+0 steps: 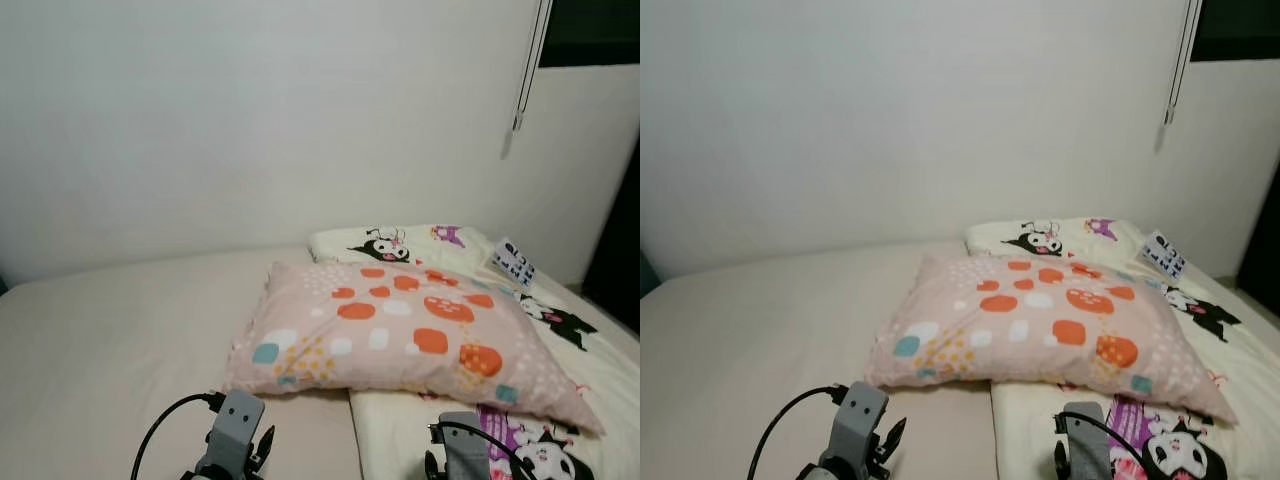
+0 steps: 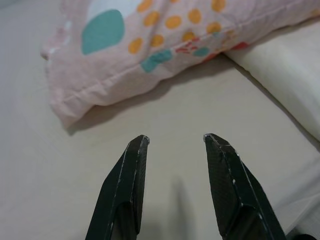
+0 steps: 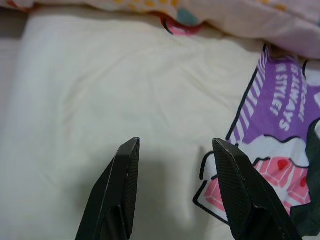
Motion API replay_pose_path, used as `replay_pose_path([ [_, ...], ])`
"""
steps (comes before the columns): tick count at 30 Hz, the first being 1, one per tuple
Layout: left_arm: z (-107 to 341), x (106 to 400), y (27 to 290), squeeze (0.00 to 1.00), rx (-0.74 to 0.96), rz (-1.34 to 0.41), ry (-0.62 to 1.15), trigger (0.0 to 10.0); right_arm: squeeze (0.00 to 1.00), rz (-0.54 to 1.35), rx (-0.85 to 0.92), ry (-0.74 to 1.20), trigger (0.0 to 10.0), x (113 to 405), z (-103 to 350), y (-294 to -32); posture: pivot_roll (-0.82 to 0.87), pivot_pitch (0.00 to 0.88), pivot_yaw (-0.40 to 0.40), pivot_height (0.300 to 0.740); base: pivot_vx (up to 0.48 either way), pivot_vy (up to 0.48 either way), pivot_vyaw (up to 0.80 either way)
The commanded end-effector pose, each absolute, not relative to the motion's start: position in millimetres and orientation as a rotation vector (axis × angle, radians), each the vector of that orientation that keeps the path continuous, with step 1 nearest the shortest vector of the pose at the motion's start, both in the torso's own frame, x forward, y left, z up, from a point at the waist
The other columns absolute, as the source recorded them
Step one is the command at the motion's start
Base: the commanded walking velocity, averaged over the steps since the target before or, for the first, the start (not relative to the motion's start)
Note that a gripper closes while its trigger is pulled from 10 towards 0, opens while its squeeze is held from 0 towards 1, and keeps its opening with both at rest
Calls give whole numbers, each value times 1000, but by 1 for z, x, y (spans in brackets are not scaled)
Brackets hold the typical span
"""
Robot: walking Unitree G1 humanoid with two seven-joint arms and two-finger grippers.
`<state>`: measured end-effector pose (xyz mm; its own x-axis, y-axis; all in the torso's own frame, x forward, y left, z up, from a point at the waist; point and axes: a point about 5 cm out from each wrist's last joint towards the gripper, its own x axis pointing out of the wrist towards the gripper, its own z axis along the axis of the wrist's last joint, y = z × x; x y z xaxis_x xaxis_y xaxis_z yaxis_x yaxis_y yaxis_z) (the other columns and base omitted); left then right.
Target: Clean up the room
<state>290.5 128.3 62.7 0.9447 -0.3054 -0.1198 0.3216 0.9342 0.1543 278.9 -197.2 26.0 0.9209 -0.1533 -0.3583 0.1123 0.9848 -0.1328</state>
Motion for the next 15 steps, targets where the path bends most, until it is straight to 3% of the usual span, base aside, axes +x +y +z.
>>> replay_pose_path([
  [1, 59, 288, 133, 0, 178, -324, 115, 10000, 0, -142, -98, 390, 10000, 276, 23, -197, -15, 101, 25, 590, 0, 0, 0],
  [15, 59, 287, 134, 0, 176, -328, 117, 10000, 0, -139, -83, 397, 10000, 276, 22, -196, -14, 107, 26, 575, 0, 0, 0],
])
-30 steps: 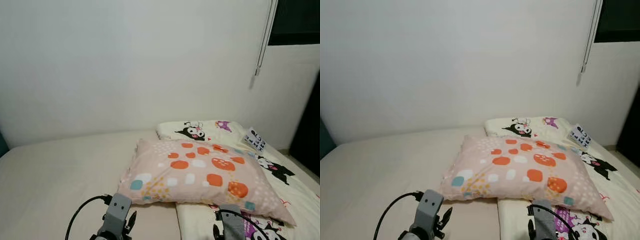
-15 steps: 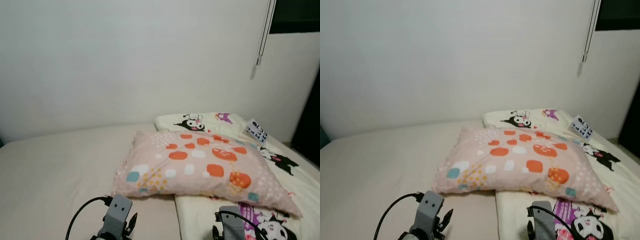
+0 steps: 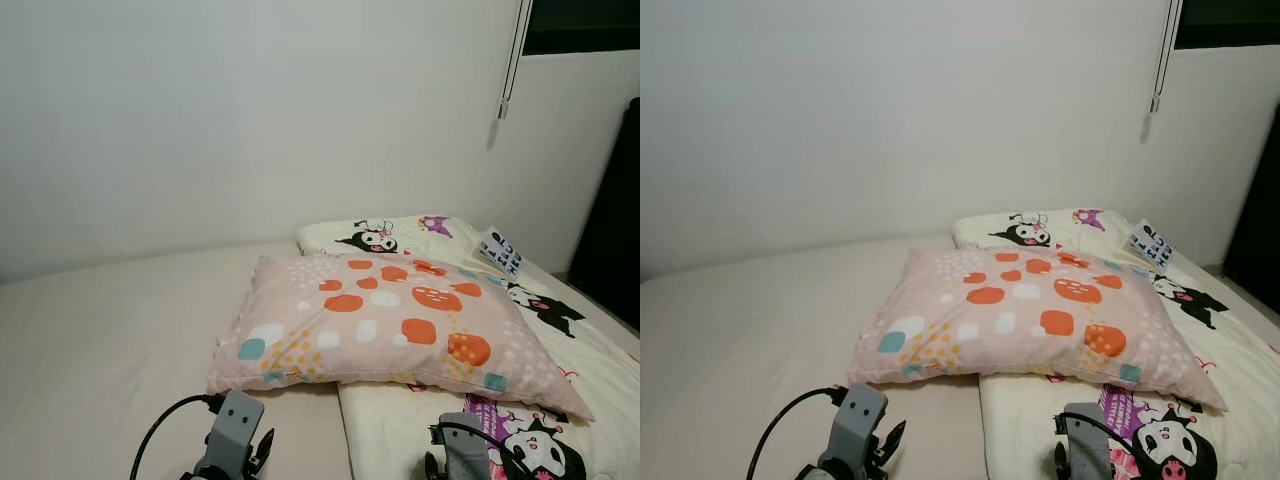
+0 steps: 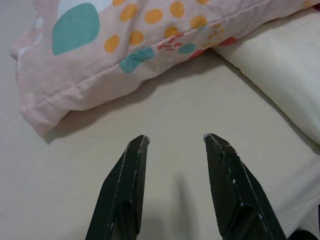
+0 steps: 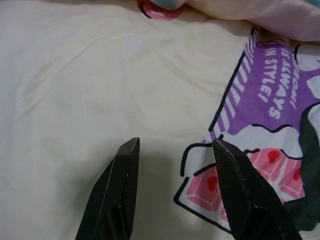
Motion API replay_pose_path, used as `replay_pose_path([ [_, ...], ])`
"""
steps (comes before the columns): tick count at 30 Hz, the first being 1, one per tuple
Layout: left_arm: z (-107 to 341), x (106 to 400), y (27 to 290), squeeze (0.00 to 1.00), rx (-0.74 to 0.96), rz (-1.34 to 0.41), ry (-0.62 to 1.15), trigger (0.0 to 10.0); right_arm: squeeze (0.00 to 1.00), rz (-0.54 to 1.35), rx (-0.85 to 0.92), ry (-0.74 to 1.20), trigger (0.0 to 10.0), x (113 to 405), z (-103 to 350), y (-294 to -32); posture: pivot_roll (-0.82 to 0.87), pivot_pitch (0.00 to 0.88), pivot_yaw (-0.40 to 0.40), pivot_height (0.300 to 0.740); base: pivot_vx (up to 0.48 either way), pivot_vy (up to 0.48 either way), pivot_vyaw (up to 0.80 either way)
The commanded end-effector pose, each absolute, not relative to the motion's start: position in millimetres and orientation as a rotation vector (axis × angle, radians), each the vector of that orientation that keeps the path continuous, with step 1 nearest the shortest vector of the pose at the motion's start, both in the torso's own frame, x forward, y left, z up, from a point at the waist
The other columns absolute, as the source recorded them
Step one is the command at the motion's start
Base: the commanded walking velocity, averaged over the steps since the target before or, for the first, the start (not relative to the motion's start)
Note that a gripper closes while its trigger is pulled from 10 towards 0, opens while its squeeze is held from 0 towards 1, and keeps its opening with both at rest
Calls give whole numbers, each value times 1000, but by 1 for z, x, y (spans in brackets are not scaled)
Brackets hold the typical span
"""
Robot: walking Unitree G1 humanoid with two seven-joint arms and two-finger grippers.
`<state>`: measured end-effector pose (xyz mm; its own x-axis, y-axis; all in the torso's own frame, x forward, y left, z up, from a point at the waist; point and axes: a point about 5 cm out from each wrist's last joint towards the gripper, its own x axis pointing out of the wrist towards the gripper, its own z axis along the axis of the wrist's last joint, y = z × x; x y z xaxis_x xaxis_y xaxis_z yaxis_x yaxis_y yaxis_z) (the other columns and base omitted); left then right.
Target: Clean up the room
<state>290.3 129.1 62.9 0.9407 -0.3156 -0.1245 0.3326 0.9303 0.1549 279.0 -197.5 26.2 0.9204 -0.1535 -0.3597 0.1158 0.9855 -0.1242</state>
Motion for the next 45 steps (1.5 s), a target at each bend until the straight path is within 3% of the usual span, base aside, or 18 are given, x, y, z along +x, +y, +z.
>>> replay_pose_path([
  [1, 60, 287, 135, 0, 172, -331, 112, 10000, 0, -137, -82, 396, 10000, 275, 22, -196, -14, 110, 26, 575, 0, 0, 0],
  [8, 74, 302, 158, 0, 146, -344, 64, 10000, 0, -126, -84, 397, 10000, 274, 22, -194, -13, 123, 24, 575, 0, 0, 0],
  [9, 78, 306, 163, 310, 173, -350, 52, 10000, 0, -125, -83, 396, 10000, 273, 22, -193, -11, 132, 22, 575, 0, 0, 0],
  [12, 82, 309, 167, 310, 204, -356, 42, 10000, 0, -124, -83, 395, 10000, 273, 22, -193, -11, 132, 22, 575, 0, 0, 0],
  [13, 88, 316, 169, 1000, 236, -366, 29, 10000, 0, -122, -83, 395, 10000, 272, 22, -193, -6, 147, 21, 575, 0, 0, 0],
  [20, 102, 330, 171, 1000, 335, -419, 0, 10000, 0, -118, -82, 394, 10000, 271, 22, -192, -4, 157, 20, 575, 0, 0, 0],
  [24, 114, 347, 161, 1000, 610, -483, -30, 10000, 0, -113, -90, 397, 10000, 267, 23, -193, -2, 227, 34, 575, 0, 0, 0],
  [27, 123, 357, 156, 1000, 689, -475, -58, 10000, 0, -117, -95, 391, 10000, 267, 26, -194, -10, 283, 46, 575, 0, 0, 0],
  [32, 128, 364, 149, 1000, 801, -488, -82, 10000, 0, -120, -105, 380, 10000, 271, 31, -195, -12, 306, 50, 575, 0, 0, 0],
  [33, 129, 365, 147, 165, 836, -496, -89, 10000, 0, -119, -110, 376, 10000, 272, 33, -195, -17, 337, 49, 575, 0, 0, 0],
  [34, 130, 366, 146, 0, 891, -494, -103, 10000, 0, -115, -121, 367, 10000, 273, 37, -196, -16, 360, 46, 575, 0, 0, 0],
  [38, 137, 372, 144, 0, 994, -441, -141, 10000, 0, -106, -133, 349, 10000, 276, 44, -195, -12, 391, 46, 575, 0, 0, 0],
  [41, 150, 381, 143, 0, 1139, -298, -237, 10000, 0, -101, -130, 326, 10000, 280, 53, -191, -16, 438, 58, 575, 0, 0, 0],
  [45, 157, 385, 145, 0, 1196, -203, -302, 10000, 0, -102, -127, 317, 10000, 279, 57, -190, -22, 449, 64, 575, 0, 0, 0],
])
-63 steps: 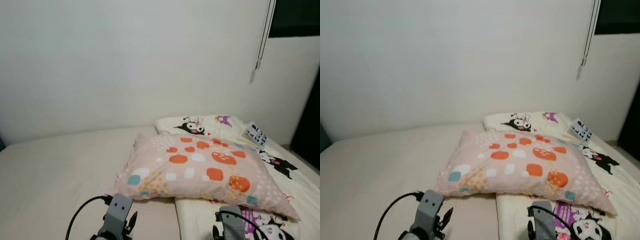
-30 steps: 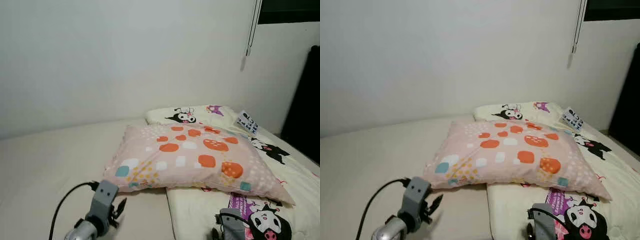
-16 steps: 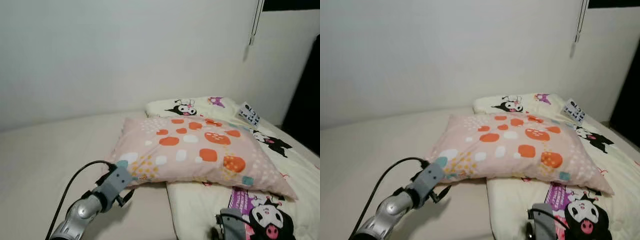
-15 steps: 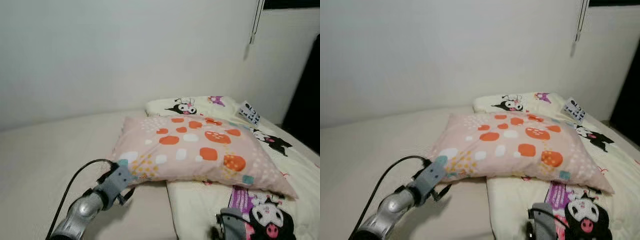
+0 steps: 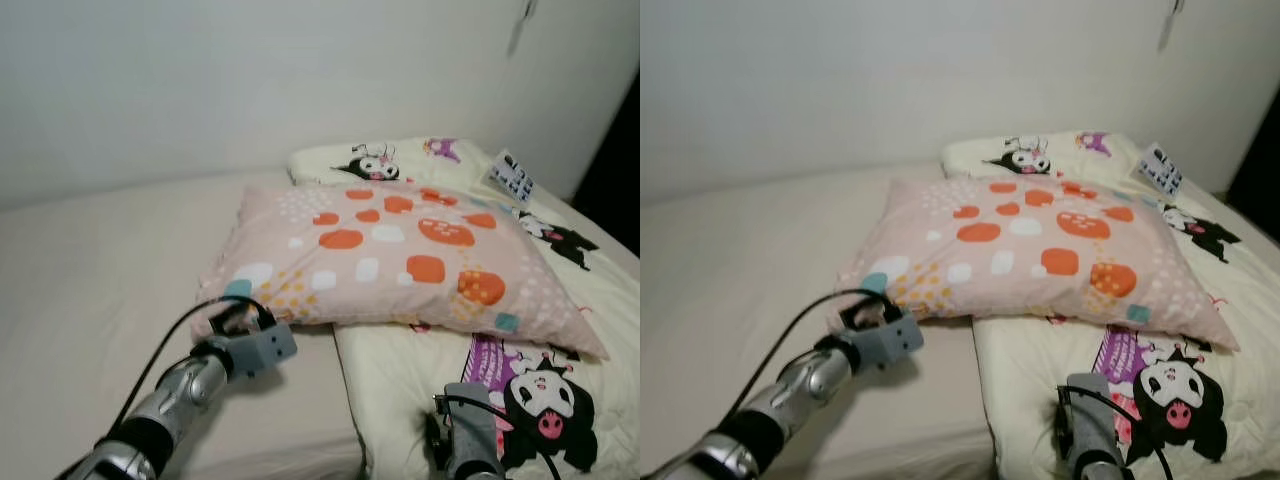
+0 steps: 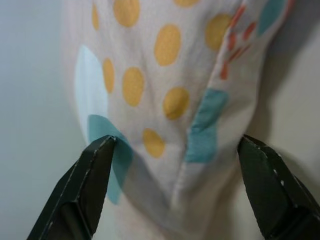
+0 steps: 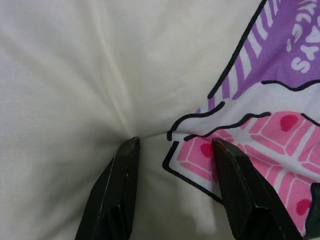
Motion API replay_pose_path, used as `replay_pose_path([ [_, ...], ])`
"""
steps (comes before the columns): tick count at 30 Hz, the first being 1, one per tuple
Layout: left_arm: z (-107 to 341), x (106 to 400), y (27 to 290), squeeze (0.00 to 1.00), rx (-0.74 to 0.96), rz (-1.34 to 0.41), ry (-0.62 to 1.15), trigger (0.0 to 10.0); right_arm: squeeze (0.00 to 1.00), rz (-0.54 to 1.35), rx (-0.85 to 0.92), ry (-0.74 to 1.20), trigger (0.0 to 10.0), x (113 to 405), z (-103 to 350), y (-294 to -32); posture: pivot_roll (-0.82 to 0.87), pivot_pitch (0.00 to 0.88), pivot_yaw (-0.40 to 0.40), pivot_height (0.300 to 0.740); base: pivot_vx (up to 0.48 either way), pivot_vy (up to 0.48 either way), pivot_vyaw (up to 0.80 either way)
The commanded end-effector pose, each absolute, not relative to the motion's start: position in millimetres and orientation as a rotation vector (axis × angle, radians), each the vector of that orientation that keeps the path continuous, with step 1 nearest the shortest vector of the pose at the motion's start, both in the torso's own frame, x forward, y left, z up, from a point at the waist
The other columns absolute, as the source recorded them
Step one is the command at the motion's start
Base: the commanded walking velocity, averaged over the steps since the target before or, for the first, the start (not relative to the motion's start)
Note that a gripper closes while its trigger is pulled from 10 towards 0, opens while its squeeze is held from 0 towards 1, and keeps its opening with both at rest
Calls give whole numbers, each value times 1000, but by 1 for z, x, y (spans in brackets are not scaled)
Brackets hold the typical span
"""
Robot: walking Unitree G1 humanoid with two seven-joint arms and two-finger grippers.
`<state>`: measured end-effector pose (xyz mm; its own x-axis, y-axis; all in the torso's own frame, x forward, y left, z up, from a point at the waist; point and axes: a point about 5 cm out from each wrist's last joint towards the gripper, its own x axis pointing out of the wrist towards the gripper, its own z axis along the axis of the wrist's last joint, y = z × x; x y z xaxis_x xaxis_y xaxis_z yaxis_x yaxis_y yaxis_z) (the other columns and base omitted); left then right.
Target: Clean up the room
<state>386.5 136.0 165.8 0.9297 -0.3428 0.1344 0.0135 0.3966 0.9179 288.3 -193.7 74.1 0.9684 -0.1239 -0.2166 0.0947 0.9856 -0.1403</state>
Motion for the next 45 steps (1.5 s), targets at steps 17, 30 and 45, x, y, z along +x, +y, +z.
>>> replay_pose_path([
  [17, 172, 396, 135, 0, 1433, -20, -428, 10000, 0, -124, -126, 334, 10000, 261, 56, -188, -66, 442, 86, 575, 0, 0, 0],
  [30, 178, 399, 134, 0, 1431, -5, -426, 0, 0, -134, -133, 335, 10000, 260, 58, -190, -68, 430, 84, 575, 0, 0, 0],
  [45, 172, 400, 139, 0, 1428, -88, -339, 0, 0, -136, -147, 332, 10000, 265, 61, -195, -61, 401, 80, 575, 0, 0, 0],
])
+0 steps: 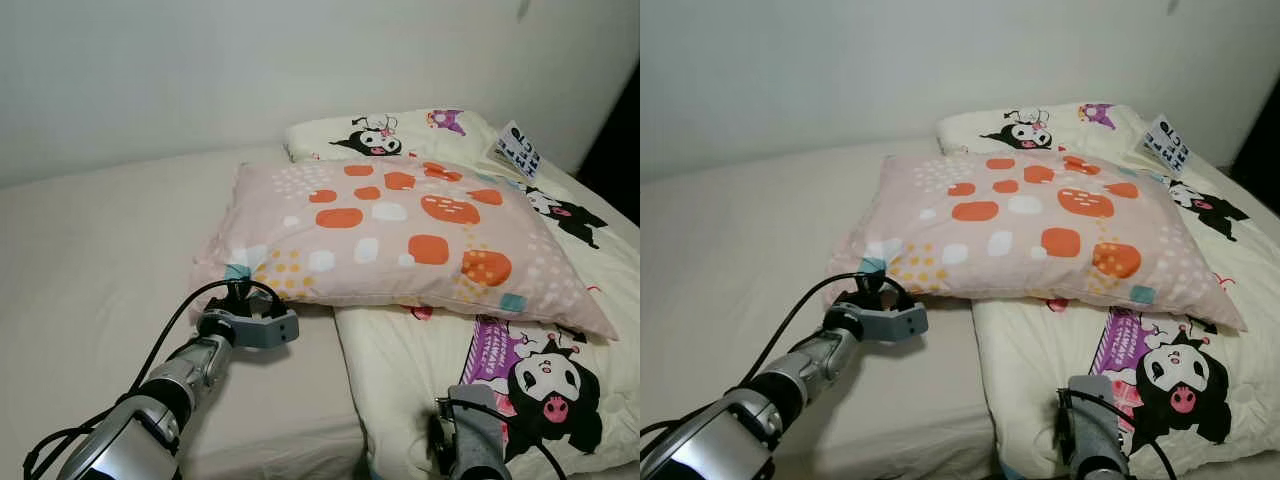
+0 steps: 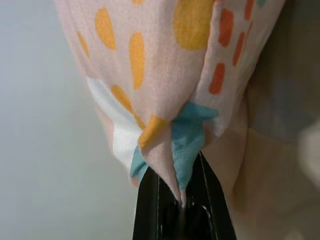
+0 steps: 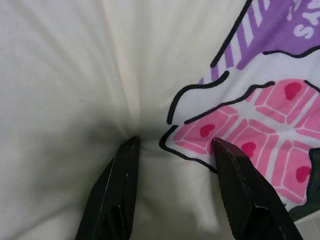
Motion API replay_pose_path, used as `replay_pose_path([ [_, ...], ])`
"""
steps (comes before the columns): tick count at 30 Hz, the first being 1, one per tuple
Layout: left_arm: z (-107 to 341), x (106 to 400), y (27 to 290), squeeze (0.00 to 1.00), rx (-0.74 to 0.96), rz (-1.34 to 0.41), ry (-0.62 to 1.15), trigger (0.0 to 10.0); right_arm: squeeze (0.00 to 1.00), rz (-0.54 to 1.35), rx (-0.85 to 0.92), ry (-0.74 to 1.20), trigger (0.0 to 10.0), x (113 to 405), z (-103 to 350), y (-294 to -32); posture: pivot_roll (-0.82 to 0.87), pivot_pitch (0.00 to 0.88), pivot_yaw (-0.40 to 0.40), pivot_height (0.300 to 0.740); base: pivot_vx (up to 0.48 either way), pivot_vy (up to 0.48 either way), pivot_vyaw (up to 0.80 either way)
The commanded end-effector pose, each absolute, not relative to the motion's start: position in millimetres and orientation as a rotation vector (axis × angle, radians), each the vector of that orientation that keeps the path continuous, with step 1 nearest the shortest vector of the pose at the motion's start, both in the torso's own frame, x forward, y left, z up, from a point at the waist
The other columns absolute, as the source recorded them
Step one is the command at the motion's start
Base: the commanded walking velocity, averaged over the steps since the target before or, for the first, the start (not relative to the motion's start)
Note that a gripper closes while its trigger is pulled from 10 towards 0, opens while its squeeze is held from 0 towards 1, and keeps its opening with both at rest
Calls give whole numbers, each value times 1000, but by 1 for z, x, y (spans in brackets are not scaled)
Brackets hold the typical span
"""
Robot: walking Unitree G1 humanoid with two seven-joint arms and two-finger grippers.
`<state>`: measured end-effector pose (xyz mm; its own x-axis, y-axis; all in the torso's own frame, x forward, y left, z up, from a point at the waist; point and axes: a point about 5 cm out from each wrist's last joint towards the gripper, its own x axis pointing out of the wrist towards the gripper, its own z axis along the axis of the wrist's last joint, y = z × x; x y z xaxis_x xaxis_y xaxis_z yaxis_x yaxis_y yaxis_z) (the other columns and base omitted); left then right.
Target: Clean up the room
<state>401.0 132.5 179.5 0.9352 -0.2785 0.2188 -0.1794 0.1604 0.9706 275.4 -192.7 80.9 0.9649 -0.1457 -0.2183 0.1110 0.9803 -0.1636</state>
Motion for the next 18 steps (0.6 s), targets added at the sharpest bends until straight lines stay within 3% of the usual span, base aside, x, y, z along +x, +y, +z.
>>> replay_pose_path([
  [1, 171, 400, 141, 0, 1413, -110, -315, 0, 0, -135, -148, 327, 10000, 267, 61, -196, -54, 394, 78, 575, 0, 0, 0],
  [6, 167, 399, 143, 0, 1373, -193, -249, 0, 0, -127, -147, 315, 10000, 273, 63, -195, -31, 371, 71, 575, 0, 0, 0],
  [10, 162, 397, 145, 0, 1235, -324, -150, 0, 0, -112, -145, 304, 10000, 280, 63, -191, -28, 343, 66, 575, 0, 0, 0],
  [11, 161, 395, 149, 0, 1129, -421, -94, 0, 0, -98, -143, 297, 10000, 282, 64, -189, -17, 315, 56, 575, 0, 0, 0],
  [14, 161, 394, 151, 0, 1102, -446, -86, 0, 0, -93, -143, 295, 10000, 283, 64, -188, -12, 308, 54, 575, 0, 0, 0],
  [15, 156, 385, 145, 0, 989, -645, -51, 0, 0, -70, -149, 292, 10000, 286, 64, -187, 1, 289, 42, 575, 0, 0, 0],
  [18, 155, 381, 141, 0, 941, -722, -44, 0, 0, -63, -150, 291, 10000, 287, 64, -186, 1, 289, 42, 575, 0, 0, 0],
])
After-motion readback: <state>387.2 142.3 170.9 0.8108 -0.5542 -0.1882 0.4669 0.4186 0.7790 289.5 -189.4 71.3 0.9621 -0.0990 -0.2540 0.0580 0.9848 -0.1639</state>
